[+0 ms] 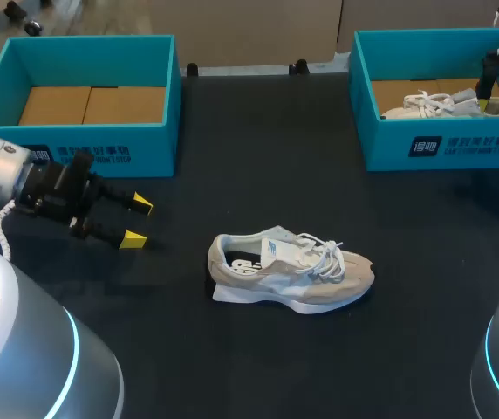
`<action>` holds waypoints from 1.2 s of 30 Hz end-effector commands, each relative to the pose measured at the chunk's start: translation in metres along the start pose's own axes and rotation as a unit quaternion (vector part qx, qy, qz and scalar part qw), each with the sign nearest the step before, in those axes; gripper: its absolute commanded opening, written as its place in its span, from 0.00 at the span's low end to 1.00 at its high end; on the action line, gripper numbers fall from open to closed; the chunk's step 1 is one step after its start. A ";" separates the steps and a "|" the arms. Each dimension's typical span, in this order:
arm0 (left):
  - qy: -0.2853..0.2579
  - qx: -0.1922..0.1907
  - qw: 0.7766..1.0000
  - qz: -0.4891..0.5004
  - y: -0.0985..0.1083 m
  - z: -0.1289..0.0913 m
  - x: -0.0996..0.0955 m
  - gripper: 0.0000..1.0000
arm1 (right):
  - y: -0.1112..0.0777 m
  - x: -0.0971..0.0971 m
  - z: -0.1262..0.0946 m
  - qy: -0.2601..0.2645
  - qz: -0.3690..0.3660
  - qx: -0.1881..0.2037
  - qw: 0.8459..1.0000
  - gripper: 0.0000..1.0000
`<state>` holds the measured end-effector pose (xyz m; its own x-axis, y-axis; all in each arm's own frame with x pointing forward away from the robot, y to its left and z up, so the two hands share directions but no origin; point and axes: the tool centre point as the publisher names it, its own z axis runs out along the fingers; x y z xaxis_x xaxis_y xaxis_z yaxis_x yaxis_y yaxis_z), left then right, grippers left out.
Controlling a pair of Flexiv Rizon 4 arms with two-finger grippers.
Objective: Take the shoe out of the shoebox, open the shoe tongue, remove and reinsert the insole, then place the shoe into the shoebox
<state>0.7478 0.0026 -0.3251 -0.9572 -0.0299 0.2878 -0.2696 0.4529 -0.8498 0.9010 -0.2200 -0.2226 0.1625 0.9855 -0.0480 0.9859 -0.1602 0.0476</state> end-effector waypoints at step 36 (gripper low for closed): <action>-0.013 0.074 0.993 0.092 0.065 0.006 0.003 1.00 | -0.001 0.000 0.000 0.000 0.000 -0.001 1.000 1.00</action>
<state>0.7241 0.0212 -0.3733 -0.9918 0.0293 0.1248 -0.1087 0.3240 -0.9398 0.9010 -0.2202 -0.2225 0.1629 0.9855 -0.0479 0.9859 -0.1606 0.0477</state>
